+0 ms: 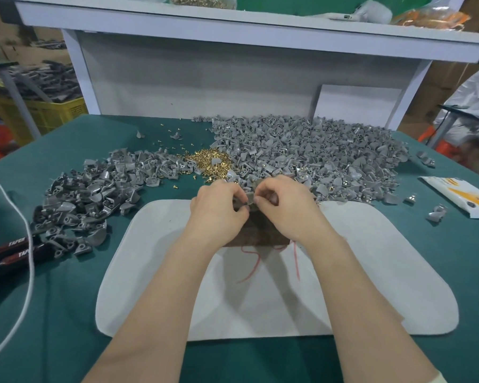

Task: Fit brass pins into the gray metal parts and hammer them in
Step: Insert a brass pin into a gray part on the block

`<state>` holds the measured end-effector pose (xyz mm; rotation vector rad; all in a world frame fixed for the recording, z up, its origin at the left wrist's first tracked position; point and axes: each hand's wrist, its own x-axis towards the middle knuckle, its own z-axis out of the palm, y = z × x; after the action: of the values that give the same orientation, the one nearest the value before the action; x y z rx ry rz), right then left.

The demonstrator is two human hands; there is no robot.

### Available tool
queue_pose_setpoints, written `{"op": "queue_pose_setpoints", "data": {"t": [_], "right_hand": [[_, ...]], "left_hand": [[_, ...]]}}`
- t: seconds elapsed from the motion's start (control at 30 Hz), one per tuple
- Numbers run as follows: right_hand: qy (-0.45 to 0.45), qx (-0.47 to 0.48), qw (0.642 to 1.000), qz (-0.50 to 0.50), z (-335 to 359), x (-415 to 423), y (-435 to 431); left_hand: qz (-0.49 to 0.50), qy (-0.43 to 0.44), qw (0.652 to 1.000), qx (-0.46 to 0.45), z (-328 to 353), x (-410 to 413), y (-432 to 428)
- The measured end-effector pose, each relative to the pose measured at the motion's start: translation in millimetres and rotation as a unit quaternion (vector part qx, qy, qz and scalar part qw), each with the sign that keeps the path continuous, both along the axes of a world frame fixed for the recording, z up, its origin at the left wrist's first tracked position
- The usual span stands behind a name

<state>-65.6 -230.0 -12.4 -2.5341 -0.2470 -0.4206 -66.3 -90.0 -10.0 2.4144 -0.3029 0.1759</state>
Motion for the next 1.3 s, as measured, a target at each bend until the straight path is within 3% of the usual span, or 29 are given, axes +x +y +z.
{"op": "queue_pose_setpoints", "data": {"t": [0.77,1.3], "right_hand": [[0.020,0.053,0.998,-0.002,-1.9,1.2,-1.0],[0.031,0.018,0.999,0.007,2.7,-2.1,-2.5]], "left_hand": [[0.012,-0.014,1.000,0.010,-2.4,0.3,-0.2],[0.010,-0.013,1.000,0.006,-2.6,0.2,-0.8]]}}
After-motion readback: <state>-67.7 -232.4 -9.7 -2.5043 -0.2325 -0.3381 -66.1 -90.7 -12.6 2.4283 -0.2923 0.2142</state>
